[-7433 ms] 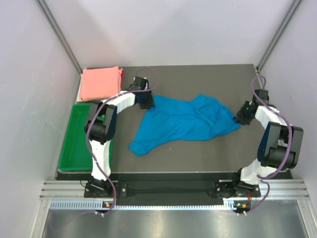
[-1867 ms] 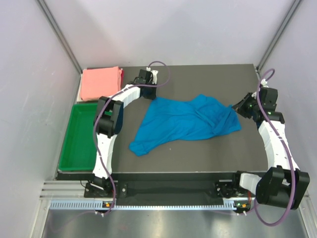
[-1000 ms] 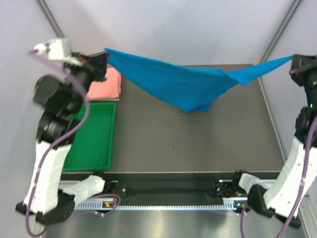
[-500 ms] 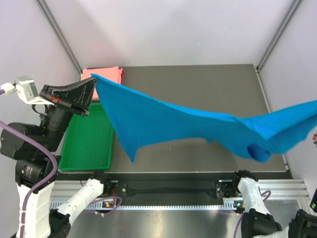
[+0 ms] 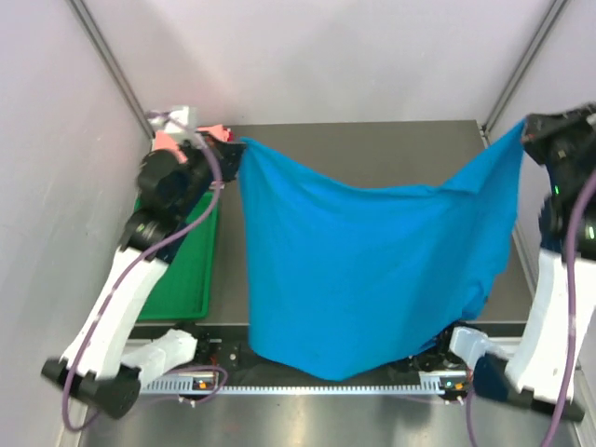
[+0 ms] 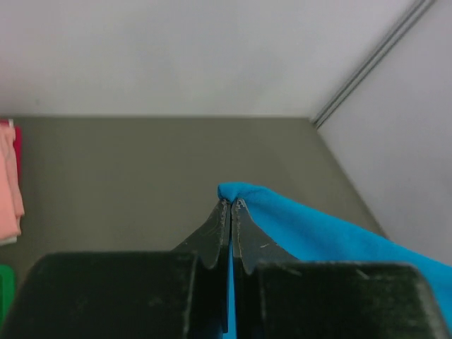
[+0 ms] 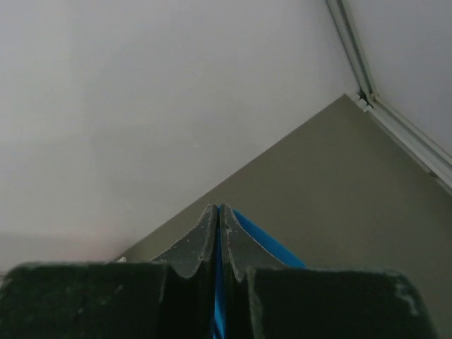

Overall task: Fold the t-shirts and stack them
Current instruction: Flatten the tshirt out

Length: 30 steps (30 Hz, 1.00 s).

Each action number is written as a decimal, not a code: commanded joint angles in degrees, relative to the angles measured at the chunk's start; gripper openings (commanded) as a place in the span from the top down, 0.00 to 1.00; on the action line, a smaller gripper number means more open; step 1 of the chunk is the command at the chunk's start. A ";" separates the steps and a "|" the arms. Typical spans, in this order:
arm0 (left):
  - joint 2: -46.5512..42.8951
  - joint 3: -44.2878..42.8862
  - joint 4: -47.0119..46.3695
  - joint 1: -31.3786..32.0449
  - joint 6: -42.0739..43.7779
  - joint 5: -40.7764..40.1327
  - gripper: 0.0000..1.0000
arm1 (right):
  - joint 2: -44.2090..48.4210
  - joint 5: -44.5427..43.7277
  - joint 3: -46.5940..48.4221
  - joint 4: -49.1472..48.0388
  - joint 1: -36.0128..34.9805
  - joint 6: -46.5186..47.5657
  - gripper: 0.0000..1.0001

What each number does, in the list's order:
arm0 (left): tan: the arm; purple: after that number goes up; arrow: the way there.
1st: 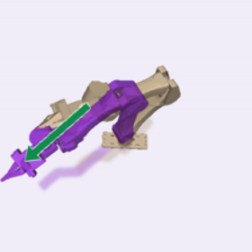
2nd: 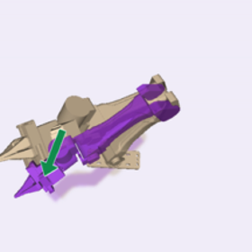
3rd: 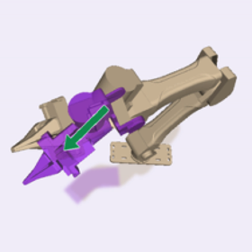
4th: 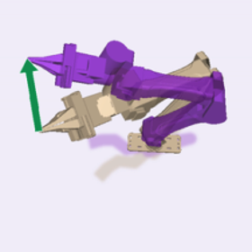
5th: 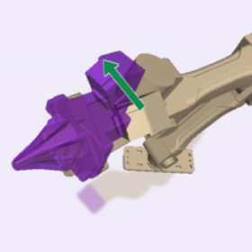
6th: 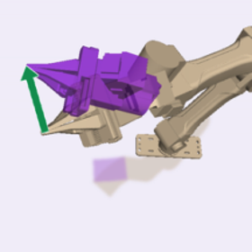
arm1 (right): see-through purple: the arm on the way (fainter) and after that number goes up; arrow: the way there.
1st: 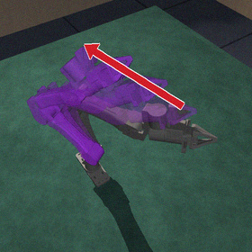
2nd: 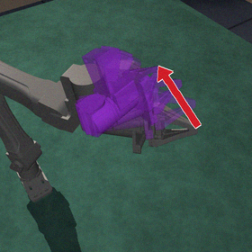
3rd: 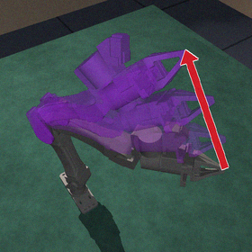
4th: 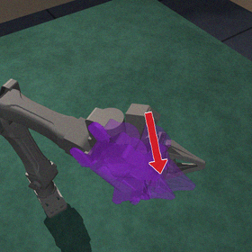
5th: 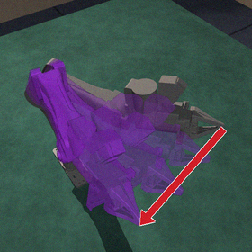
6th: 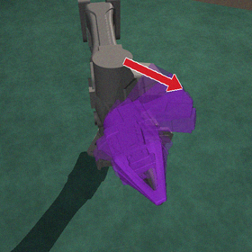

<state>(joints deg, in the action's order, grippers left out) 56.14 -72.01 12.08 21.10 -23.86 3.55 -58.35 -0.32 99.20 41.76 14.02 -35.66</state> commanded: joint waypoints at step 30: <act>-1.37 -0.08 -15.23 1.22 -11.37 -3.83 1.00 | -1.79 -12.60 25.17 6.04 2.24 6.57 1.00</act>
<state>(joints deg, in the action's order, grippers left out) 59.72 -74.26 0.99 22.09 -29.26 -2.76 -65.04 -7.66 123.31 45.56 15.64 -31.16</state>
